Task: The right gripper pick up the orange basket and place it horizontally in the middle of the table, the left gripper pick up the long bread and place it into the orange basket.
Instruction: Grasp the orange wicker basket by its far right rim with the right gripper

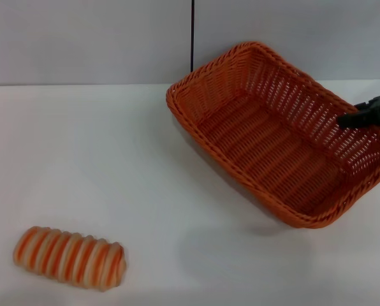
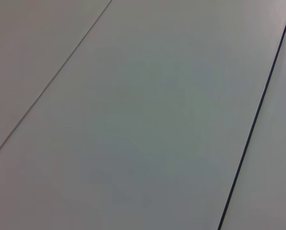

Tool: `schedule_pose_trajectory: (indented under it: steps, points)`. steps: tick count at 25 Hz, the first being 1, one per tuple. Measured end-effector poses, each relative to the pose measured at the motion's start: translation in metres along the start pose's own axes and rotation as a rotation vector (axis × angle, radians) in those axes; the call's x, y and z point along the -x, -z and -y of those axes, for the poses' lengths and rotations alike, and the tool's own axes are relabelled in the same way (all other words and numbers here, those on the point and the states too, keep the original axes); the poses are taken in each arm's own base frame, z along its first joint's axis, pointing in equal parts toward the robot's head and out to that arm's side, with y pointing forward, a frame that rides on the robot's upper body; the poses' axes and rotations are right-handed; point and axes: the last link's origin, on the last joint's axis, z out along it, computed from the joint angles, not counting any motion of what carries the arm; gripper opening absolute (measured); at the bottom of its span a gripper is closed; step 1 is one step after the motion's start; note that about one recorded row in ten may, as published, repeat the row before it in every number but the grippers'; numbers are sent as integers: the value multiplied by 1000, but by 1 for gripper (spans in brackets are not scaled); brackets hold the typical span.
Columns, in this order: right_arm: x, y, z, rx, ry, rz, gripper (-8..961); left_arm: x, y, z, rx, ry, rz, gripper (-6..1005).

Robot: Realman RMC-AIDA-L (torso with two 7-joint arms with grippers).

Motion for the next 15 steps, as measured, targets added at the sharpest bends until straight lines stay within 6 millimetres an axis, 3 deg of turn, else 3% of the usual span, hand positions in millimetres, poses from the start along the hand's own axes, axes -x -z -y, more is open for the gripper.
schedule_pose_trajectory:
  steps: [5, 11, 15]
  points:
    - [-4, -7, 0, 5, 8, -15, 515, 0, 0, 0, 2, 1, 2, 836]
    - [-6, -10, -3, 13, 29, -14, 425, 1, 0, -1, 8, -1, 11, 834]
    - [-6, -10, -4, 14, 31, -13, 248, 1, 0, -1, 8, -2, 11, 833]
